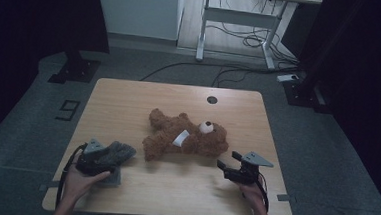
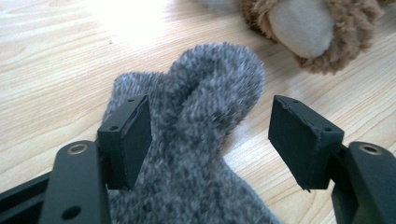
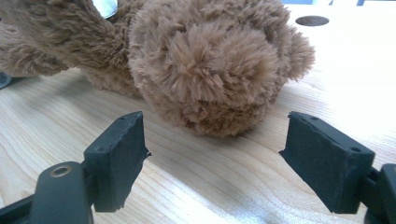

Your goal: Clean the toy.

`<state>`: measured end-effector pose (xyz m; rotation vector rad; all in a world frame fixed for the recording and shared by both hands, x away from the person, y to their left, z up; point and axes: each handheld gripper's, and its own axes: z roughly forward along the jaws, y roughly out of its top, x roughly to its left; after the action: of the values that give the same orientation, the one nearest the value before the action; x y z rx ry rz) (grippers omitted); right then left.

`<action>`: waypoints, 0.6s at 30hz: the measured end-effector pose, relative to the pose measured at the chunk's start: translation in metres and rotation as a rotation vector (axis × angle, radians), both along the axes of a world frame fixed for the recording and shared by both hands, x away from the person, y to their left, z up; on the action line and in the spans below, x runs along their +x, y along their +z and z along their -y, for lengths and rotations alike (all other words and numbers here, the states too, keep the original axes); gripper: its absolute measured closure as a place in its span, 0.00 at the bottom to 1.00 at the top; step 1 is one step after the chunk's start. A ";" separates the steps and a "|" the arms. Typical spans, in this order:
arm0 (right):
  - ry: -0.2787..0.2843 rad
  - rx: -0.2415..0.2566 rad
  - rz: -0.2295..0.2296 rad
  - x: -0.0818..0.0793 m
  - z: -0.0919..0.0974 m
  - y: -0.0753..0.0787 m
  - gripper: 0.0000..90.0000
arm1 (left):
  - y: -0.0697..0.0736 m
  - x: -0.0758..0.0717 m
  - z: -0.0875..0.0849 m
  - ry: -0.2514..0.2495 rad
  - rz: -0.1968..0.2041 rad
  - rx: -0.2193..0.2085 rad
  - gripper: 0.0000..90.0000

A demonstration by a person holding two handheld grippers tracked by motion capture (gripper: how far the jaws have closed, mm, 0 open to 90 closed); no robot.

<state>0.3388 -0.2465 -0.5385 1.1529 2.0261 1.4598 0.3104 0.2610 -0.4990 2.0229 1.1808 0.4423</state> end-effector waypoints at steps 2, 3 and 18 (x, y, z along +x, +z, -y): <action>0.002 -0.002 -0.005 -0.001 0.000 0.000 0.23 | 0.001 -0.002 0.004 -0.007 0.010 -0.008 0.34; 0.004 -0.003 -0.007 -0.001 0.000 0.000 0.23 | 0.002 -0.003 0.007 -0.014 0.015 -0.009 0.34; 0.016 -0.010 -0.010 -0.022 -0.003 -0.002 0.23 | 0.010 -0.027 0.050 -0.131 0.061 -0.043 0.37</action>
<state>0.3164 -0.2438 -0.5401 1.1444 2.0512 1.4525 0.2836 0.2114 -0.4892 2.0211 1.0062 0.4074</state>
